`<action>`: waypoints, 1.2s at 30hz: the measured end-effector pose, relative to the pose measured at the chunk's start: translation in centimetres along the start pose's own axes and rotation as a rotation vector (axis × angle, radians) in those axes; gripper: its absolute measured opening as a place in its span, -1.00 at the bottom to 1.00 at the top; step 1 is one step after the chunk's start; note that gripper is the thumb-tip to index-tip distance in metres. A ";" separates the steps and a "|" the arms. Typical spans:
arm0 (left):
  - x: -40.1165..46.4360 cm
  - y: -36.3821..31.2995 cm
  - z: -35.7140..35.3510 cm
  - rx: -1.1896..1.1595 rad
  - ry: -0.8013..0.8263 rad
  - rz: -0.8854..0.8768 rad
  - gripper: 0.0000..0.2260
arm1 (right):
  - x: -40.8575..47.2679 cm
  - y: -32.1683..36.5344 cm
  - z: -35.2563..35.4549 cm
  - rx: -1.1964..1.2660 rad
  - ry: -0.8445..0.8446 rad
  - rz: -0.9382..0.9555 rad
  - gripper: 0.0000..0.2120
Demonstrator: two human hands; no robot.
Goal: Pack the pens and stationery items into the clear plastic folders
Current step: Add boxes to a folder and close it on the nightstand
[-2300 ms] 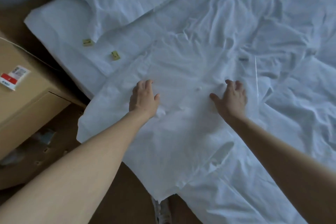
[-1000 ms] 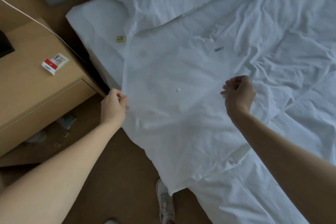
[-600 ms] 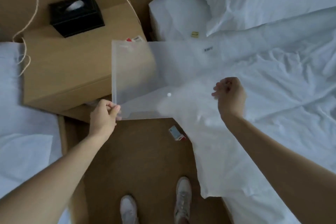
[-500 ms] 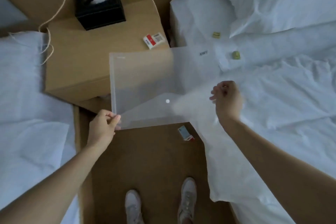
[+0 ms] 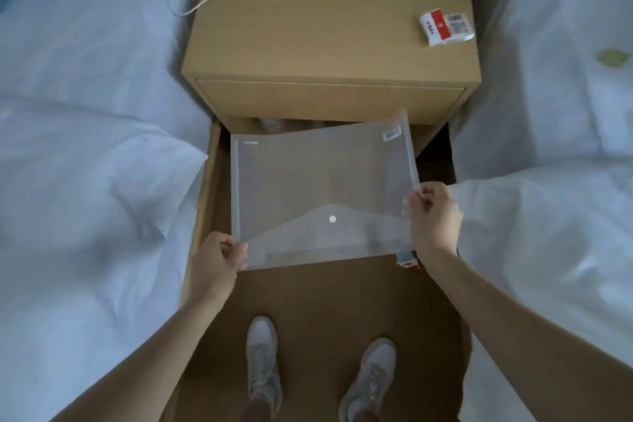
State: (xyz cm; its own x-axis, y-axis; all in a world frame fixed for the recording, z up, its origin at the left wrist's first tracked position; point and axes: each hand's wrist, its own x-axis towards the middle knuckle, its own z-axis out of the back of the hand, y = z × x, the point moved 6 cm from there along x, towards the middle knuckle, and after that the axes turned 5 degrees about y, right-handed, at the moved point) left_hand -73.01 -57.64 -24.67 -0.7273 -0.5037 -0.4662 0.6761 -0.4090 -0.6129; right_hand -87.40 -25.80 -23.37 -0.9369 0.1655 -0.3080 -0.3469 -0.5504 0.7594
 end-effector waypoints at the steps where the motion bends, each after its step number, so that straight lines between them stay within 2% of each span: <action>1: 0.6 1.5 -0.5 -0.009 0.008 0.013 -0.90 | 0.1 -0.9 -1.4 -0.009 0.017 -0.009 -0.85; 6: 5.0 9.3 -4.8 -0.047 0.100 0.061 -0.93 | 1.2 -7.5 -8.3 -0.069 0.056 -0.052 -0.80; 9: 9.7 14.0 -8.2 0.134 0.176 0.046 -0.93 | 2.9 -12.4 -12.8 -0.137 0.060 -0.042 -0.81; 13: 16.3 17.4 -13.8 0.382 0.359 0.002 -0.80 | 6.5 -19.2 -18.0 -0.168 0.050 -0.001 -0.78; 15: 19.3 18.9 -16.5 0.450 0.435 0.014 -0.79 | 8.8 -22.3 -20.3 -0.186 0.055 0.052 -0.79; 19: 24.0 22.3 -22.2 0.577 0.569 -0.072 -0.73 | 13.4 -26.3 -24.4 -0.254 0.100 0.168 -0.82; 23: 26.2 25.1 -26.9 0.570 0.639 -0.131 -0.70 | 17.0 -28.3 -27.3 -0.324 0.199 0.263 -0.88; 27: 25.9 26.8 -30.5 0.522 0.743 -0.189 -0.73 | 19.6 -29.7 -28.2 -0.319 0.231 0.272 -0.93; 31: 26.9 27.0 -30.0 0.586 0.668 -0.189 -0.69 | 20.4 -31.1 -27.6 -0.413 0.334 0.156 -0.90; 34: 27.7 24.6 -27.4 0.746 0.520 -0.260 -0.65 | 20.2 -31.5 -26.6 -0.559 0.368 0.046 -0.72; 36: 28.2 22.4 -26.0 0.807 0.397 -0.345 -0.75 | 19.8 -31.5 -25.8 -0.629 0.290 0.038 -0.54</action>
State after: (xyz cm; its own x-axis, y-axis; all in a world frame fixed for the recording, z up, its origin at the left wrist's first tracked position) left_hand -81.45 -61.22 -68.20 -0.7882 -0.0237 -0.6150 0.1869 -0.9613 -0.2025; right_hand -93.93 -26.28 -68.16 -0.8678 -0.0403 -0.4952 -0.1410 -0.9357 0.3233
